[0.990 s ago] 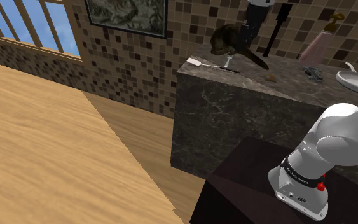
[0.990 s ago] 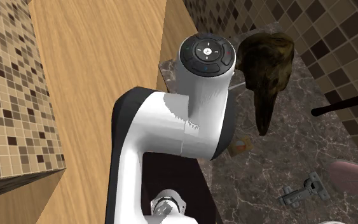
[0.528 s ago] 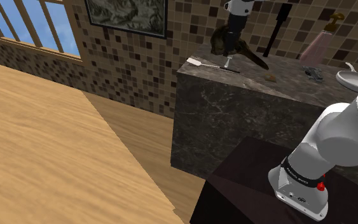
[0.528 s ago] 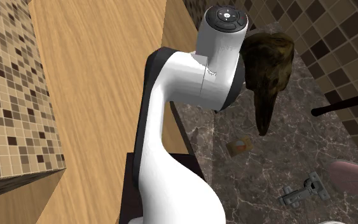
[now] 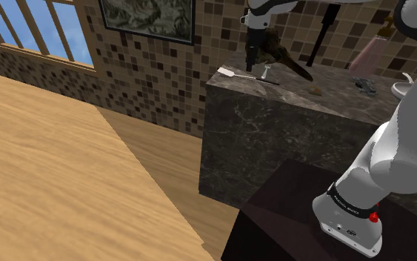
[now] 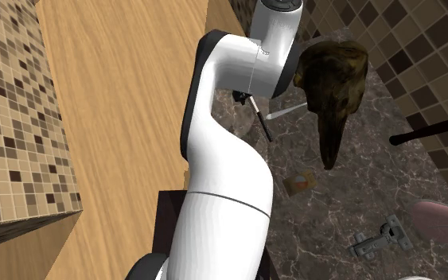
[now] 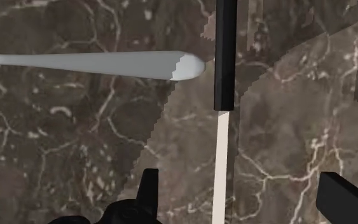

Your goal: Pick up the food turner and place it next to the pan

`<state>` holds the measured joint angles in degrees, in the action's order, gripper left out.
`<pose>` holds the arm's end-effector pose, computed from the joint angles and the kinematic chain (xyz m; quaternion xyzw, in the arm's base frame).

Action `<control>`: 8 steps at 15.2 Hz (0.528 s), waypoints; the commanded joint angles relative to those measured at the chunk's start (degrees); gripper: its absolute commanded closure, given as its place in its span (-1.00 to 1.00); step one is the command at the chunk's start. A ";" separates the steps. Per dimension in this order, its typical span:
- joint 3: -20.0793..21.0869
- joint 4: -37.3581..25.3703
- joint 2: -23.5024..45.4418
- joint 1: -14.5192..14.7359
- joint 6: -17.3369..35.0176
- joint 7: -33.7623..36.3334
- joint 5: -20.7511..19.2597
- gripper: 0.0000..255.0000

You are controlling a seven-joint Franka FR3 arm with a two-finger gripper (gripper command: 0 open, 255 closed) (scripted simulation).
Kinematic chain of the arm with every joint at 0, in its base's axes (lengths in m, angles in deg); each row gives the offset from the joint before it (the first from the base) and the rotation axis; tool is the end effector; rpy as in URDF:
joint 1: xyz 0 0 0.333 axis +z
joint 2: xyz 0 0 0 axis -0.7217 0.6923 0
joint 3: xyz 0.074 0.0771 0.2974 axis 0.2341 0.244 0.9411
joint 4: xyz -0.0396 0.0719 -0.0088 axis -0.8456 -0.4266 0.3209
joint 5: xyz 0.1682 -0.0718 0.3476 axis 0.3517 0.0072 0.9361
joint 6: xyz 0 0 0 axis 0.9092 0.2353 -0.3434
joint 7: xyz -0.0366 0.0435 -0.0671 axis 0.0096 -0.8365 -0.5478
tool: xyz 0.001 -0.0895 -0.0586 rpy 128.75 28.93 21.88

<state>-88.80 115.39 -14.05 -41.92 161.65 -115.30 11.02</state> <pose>0.5728 -0.1261 0.5040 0.9782 0.2052 -0.0319 0.0074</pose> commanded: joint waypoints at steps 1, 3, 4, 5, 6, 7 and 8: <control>0.02 0.78 0.48 -0.04 1.18 -0.41 0.12 -1.00; 0.02 2.20 0.59 -0.06 2.70 -0.42 0.14 -1.00; 0.01 2.90 0.65 -0.07 3.46 -0.44 0.16 -1.00; 0.01 3.58 0.73 -0.08 4.21 -0.45 0.18 -1.00; 0.00 3.96 0.77 -0.09 4.64 -0.46 0.20 -1.00; 0.00 3.97 0.77 -0.08 4.64 -0.46 0.19 -1.00; 0.00 3.96 0.77 -0.08 4.64 -0.46 0.20 -1.00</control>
<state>-88.79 119.19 -13.29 -42.00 166.11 -115.74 11.21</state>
